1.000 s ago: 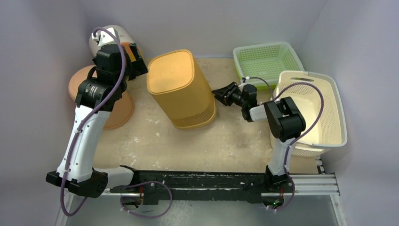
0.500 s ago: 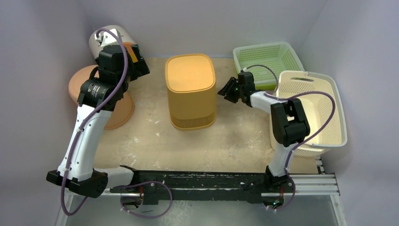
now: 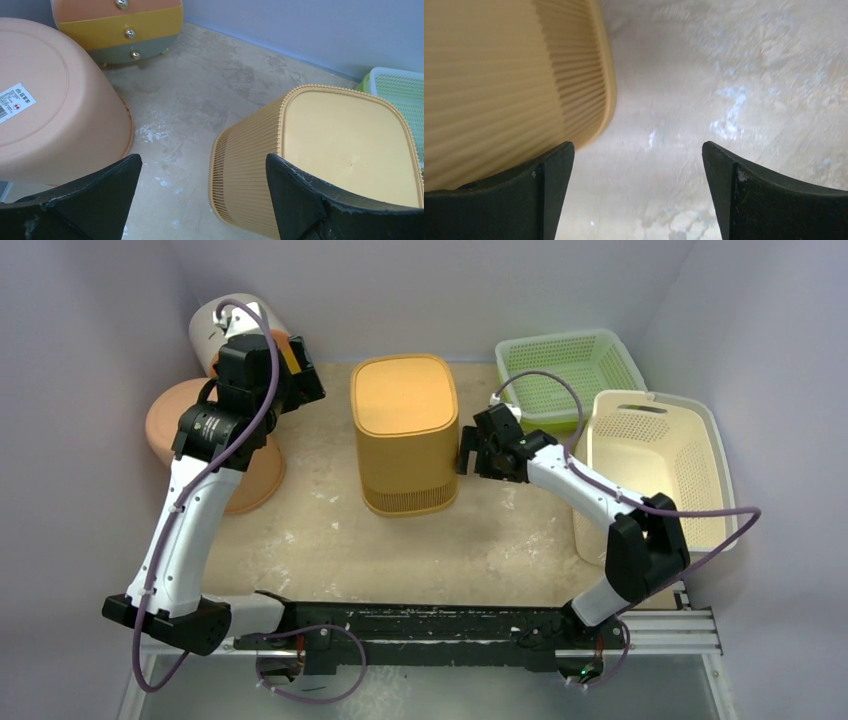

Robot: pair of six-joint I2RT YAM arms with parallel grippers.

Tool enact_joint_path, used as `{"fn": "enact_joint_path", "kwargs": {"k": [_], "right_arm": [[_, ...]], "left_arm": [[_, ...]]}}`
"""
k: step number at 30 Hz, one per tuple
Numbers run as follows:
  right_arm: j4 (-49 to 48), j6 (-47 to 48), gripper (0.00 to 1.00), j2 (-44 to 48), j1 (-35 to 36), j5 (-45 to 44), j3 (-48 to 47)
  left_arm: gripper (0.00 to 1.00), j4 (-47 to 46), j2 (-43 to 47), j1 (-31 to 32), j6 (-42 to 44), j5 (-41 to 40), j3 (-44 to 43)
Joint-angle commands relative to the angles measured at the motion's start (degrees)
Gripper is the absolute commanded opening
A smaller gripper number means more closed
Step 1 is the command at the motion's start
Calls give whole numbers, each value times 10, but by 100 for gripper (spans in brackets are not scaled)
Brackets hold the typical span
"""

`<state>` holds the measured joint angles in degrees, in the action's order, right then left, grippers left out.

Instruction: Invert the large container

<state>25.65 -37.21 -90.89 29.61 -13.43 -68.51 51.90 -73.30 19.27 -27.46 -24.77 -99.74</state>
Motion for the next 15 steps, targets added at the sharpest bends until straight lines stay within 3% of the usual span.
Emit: {"fn": "enact_joint_path", "kwargs": {"k": [1,8,11,15], "right_arm": [[94,10,100,42,38,-17,12],[8,57,100,38,49,69,25],[-31,62,100,-36,50,100,-42],[-62,59,100,-168,51,143,-202]], "left_arm": [[91,-23,-3,0,-2,14,-5],[91,-14,-8,0,-3,18,-19],[91,-5,-15,1,0,27,-34],[91,-6,-16,1,2,49,-37]]}}
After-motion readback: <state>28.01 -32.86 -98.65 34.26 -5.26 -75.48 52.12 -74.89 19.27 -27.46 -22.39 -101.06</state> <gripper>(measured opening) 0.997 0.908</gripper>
